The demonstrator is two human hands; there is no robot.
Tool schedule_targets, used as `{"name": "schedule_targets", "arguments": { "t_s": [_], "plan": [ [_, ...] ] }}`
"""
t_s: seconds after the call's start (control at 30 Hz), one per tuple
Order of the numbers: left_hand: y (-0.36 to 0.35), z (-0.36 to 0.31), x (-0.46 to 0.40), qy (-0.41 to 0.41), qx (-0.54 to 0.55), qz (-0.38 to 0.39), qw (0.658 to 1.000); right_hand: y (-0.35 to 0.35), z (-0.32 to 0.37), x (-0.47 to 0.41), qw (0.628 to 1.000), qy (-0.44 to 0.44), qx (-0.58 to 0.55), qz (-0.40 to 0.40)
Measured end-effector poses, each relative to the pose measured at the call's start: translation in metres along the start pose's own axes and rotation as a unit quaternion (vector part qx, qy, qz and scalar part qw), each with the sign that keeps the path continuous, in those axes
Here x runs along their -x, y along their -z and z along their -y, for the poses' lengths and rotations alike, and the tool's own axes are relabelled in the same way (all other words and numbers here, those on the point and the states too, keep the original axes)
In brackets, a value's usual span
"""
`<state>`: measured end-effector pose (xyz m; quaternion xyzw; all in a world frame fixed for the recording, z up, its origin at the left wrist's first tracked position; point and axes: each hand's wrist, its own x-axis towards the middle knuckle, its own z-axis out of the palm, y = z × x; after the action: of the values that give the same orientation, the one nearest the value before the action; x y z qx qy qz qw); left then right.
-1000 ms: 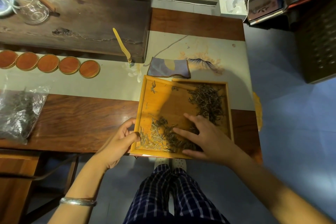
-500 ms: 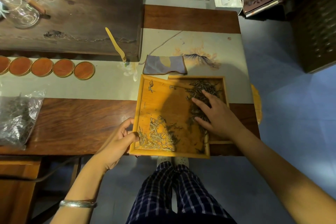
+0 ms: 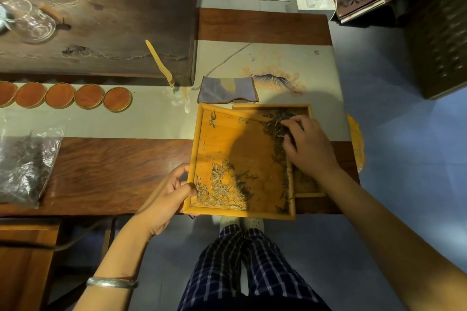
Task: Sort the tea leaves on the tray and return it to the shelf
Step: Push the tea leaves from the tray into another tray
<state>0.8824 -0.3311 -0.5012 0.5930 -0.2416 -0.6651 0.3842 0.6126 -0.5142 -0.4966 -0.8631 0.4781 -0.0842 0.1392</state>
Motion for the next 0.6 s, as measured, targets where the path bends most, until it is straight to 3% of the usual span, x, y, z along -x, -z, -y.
{"name": "schedule_targets", "arguments": {
  "t_s": [0.33, 0.6],
  "plan": [
    [-0.004, 0.004, 0.000, -0.020, 0.012, 0.004, 1.000, -0.027, 0.097, 0.051, 0.959, 0.254, -0.062, 0.107],
    [0.004, 0.012, 0.004, -0.010, 0.010, -0.006, 1.000, -0.025, 0.065, 0.041, 0.979, 0.191, -0.043, 0.052]
  ]
}}
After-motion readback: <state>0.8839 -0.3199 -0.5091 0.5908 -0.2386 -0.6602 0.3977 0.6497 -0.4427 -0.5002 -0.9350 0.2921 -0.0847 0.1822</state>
